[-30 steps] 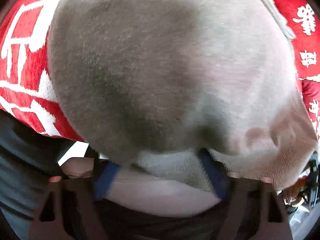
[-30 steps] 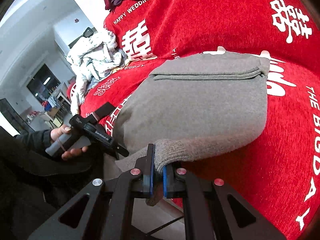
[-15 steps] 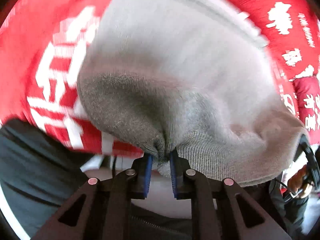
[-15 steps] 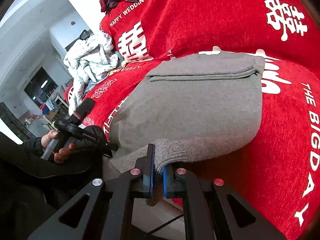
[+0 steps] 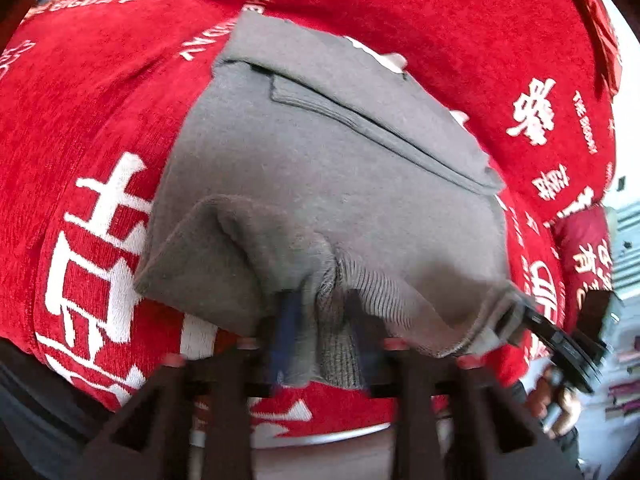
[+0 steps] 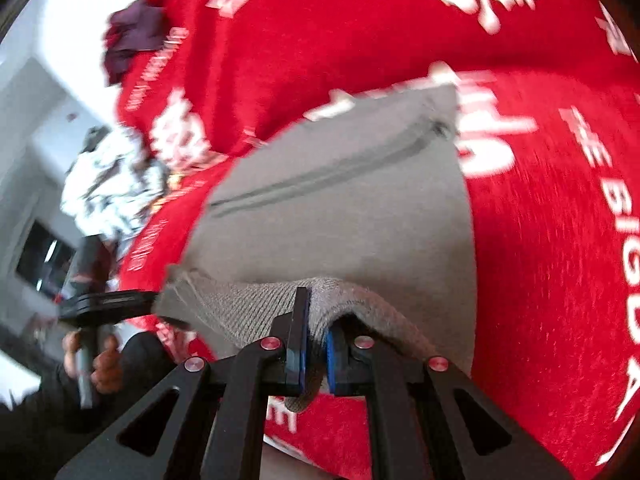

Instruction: Fold small clothes

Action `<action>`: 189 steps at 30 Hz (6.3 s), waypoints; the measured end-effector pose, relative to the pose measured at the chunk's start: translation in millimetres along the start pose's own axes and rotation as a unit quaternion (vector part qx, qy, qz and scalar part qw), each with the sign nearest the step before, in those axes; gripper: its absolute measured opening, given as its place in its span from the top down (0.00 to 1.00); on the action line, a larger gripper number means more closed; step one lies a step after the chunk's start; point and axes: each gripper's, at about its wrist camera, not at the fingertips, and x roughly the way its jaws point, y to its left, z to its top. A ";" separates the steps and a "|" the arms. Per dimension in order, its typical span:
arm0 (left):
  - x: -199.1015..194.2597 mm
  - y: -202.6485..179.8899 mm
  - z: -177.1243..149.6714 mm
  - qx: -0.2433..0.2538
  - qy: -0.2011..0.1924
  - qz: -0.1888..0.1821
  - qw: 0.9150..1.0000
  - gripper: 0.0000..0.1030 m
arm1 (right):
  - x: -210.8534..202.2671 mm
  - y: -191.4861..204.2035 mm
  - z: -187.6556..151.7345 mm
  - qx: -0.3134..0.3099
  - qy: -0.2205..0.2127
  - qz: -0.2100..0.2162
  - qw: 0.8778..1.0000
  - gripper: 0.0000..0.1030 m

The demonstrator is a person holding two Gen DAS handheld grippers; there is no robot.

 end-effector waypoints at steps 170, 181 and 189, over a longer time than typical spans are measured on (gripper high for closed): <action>-2.0 44.2 261.6 -0.083 -0.179 0.099 0.975 0.05 | 61.5 -27.0 223.5 0.022 -0.087 -0.201 0.976 0.38; 87.7 -85.4 206.3 0.148 -0.092 0.090 0.981 0.05 | 168.1 70.2 172.1 -0.161 0.038 -0.155 0.974 0.33; 90.8 23.2 237.2 -0.014 -0.074 0.149 0.986 0.05 | 127.1 -21.3 193.5 -0.038 0.004 -0.103 0.994 0.41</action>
